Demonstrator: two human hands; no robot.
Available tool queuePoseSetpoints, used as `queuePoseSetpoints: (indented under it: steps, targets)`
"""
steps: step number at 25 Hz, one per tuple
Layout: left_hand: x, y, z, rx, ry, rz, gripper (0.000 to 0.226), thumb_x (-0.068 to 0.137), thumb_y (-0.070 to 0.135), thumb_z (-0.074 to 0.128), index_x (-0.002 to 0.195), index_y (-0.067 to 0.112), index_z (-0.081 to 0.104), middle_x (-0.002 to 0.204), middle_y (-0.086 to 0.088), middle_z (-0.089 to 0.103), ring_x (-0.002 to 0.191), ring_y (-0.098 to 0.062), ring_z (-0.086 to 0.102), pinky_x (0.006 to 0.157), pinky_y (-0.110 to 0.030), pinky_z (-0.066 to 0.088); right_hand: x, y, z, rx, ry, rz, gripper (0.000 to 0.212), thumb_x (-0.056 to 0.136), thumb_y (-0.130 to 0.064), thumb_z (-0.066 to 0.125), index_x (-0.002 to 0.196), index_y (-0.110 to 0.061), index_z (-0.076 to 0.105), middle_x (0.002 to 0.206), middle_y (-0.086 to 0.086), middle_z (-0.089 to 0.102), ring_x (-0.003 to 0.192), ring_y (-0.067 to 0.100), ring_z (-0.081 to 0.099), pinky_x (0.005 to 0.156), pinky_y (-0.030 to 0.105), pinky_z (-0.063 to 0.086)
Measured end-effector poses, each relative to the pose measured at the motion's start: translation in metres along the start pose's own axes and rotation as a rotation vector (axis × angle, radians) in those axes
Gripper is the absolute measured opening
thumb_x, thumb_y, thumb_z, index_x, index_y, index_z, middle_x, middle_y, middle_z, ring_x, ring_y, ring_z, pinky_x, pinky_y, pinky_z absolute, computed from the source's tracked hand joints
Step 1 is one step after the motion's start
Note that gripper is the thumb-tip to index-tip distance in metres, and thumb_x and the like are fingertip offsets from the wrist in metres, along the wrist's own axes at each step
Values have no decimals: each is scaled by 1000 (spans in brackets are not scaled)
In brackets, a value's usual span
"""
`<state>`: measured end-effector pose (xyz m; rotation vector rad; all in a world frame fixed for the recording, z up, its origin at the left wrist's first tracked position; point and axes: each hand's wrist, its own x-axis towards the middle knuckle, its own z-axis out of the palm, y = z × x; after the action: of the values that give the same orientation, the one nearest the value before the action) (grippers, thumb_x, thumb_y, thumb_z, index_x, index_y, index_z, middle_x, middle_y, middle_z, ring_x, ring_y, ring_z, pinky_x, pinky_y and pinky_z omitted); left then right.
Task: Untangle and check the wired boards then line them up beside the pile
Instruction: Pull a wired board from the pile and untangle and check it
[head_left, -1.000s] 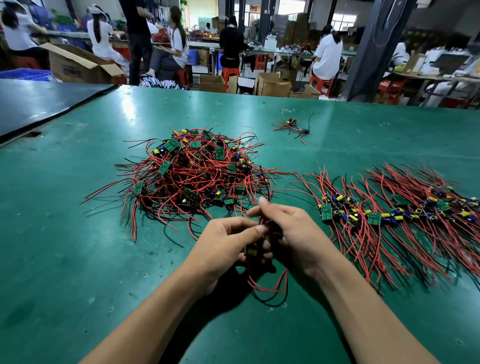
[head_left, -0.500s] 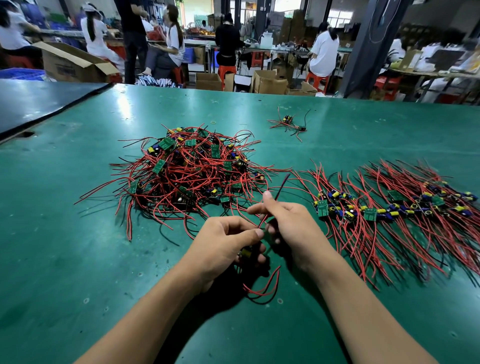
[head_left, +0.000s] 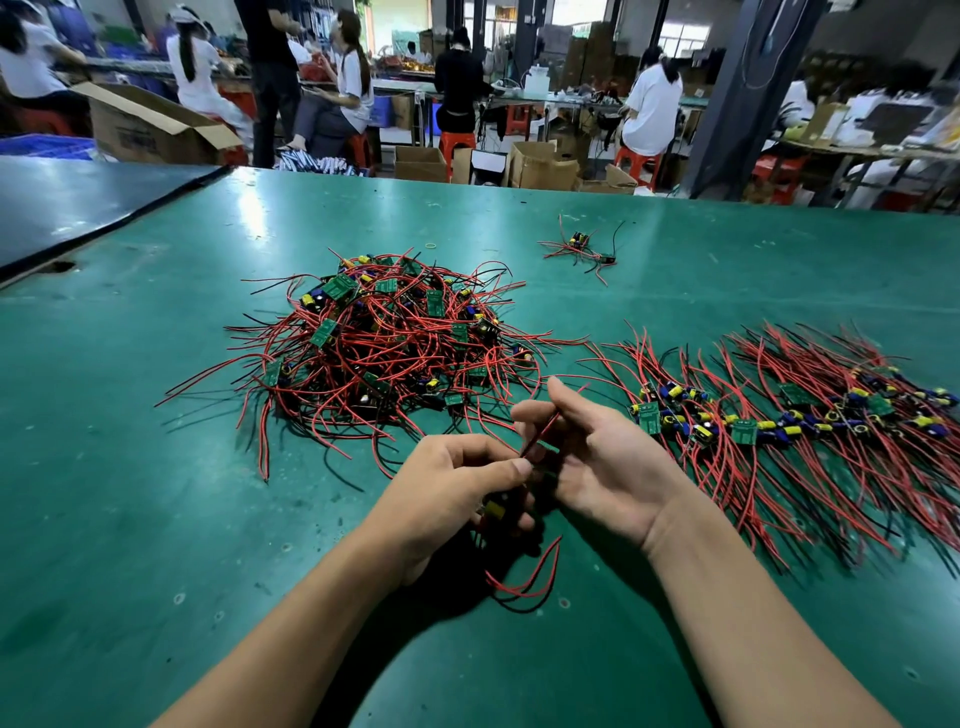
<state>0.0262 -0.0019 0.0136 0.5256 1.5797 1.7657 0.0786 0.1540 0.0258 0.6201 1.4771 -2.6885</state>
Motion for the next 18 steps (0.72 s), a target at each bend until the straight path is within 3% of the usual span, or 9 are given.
queuePoseSetpoints:
  steps: [3, 7, 10, 13, 18]
  targets:
    - [1, -2, 2, -59, 18, -6, 17, 93, 16, 63, 83, 3, 69, 70, -19, 65, 54, -26, 63, 55, -31, 56, 1, 8, 8, -230, -7, -70, 48, 90, -57, 54, 87, -18, 82, 73, 0, 64, 56, 14, 57, 49, 29, 50]
    - [5, -4, 3, -80, 68, 57, 19, 94, 13, 60, 81, 2, 69, 72, -18, 68, 50, -24, 63, 49, -29, 56, 2, 19, 13, -336, -23, -129, 43, 93, -52, 61, 100, -13, 78, 55, 4, 53, 40, 18, 47, 44, 27, 47]
    - [6, -5, 2, -106, 68, 55, 20, 92, 11, 62, 77, 5, 72, 71, -17, 68, 49, -22, 62, 48, -27, 55, 4, 21, 14, -331, 4, -148, 43, 92, -51, 63, 97, -11, 78, 51, 4, 48, 39, 17, 46, 43, 27, 47]
    - [6, -5, 1, -161, 27, 15, 19, 91, 11, 63, 76, 6, 71, 67, -15, 65, 47, -21, 59, 46, -25, 51, 5, 19, 10, -301, 79, -181, 44, 91, -52, 63, 90, -12, 79, 60, 7, 55, 43, 18, 51, 45, 26, 48]
    - [4, -5, 1, -112, -7, 7, 17, 90, 12, 64, 78, 3, 70, 66, -13, 64, 47, -20, 58, 46, -24, 49, 7, 6, -2, -271, 218, -232, 45, 96, -52, 54, 79, -22, 82, 71, -9, 69, 54, 3, 59, 48, 17, 45]
